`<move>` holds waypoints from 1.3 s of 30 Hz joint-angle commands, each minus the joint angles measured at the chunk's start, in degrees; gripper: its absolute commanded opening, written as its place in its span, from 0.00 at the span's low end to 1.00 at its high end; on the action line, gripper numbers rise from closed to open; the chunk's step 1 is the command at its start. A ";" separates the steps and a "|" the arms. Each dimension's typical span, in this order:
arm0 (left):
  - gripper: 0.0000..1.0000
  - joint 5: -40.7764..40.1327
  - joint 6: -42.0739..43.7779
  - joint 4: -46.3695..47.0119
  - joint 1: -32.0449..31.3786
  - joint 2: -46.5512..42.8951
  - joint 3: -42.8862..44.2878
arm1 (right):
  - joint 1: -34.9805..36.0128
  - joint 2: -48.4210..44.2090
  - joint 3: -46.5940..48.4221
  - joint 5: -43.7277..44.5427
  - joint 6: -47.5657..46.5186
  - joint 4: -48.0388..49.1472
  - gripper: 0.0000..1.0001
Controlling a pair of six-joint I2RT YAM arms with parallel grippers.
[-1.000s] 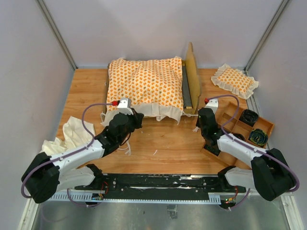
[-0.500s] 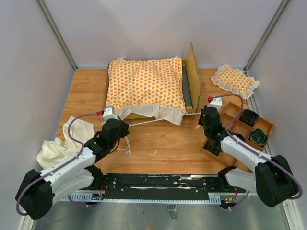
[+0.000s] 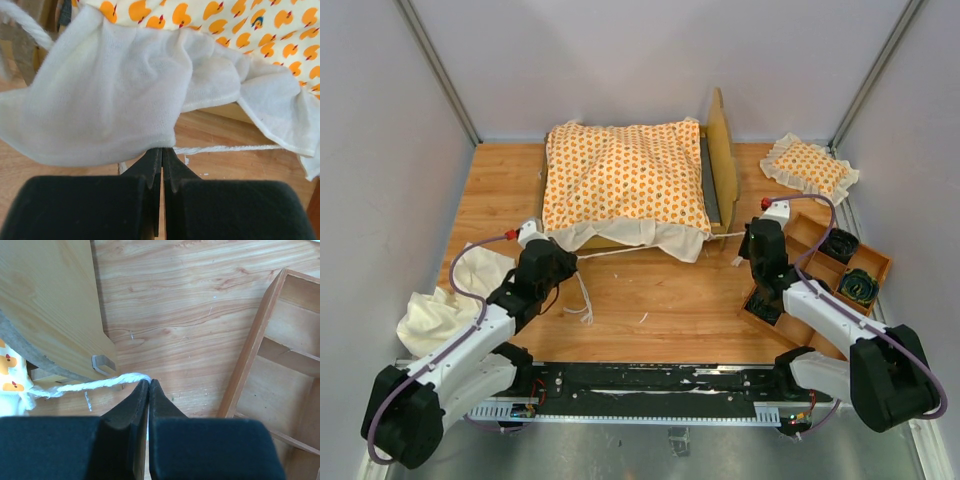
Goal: Set up the pet bed
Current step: Tie the ropes to the bed frame, then adjust the mattress on the bed frame.
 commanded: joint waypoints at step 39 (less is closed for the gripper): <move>0.78 1.10 16.20 -8.63 2.90 7.44 21.51 | 16.34 -4.94 3.96 -5.05 23.21 -10.25 0.57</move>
